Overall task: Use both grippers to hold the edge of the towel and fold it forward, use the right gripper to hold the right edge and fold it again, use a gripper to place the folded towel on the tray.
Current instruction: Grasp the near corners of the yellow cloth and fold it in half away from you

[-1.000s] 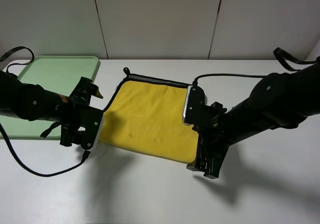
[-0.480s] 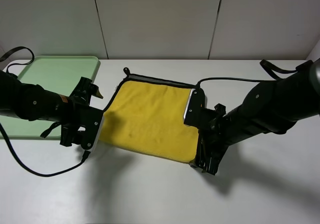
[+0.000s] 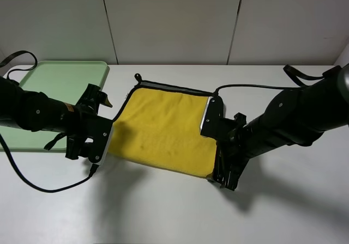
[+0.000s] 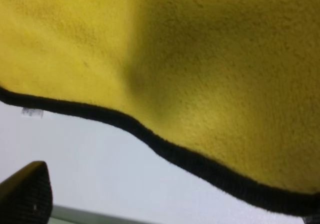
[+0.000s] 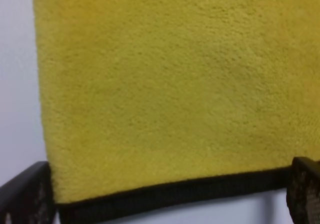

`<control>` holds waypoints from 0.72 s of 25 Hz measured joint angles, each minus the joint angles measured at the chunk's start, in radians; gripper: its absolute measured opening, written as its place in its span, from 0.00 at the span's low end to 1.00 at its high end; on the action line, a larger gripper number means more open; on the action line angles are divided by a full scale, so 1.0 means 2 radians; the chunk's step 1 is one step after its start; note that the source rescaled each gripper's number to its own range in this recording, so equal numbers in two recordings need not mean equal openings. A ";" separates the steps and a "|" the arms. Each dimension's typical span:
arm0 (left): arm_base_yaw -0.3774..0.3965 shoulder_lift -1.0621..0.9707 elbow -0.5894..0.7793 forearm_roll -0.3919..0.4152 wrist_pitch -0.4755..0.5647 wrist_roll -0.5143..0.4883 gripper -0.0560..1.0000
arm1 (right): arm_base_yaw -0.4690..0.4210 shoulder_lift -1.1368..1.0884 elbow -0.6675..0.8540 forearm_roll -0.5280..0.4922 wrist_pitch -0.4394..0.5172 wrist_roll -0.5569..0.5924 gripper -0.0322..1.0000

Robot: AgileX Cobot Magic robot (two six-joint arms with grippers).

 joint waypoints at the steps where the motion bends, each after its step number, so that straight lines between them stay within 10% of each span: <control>1: 0.000 0.000 0.000 0.000 0.000 0.000 0.97 | 0.000 0.000 0.000 0.000 0.000 0.000 1.00; 18: 0.000 0.000 -0.003 0.000 0.017 0.001 0.91 | 0.000 0.000 0.000 -0.002 0.008 -0.006 1.00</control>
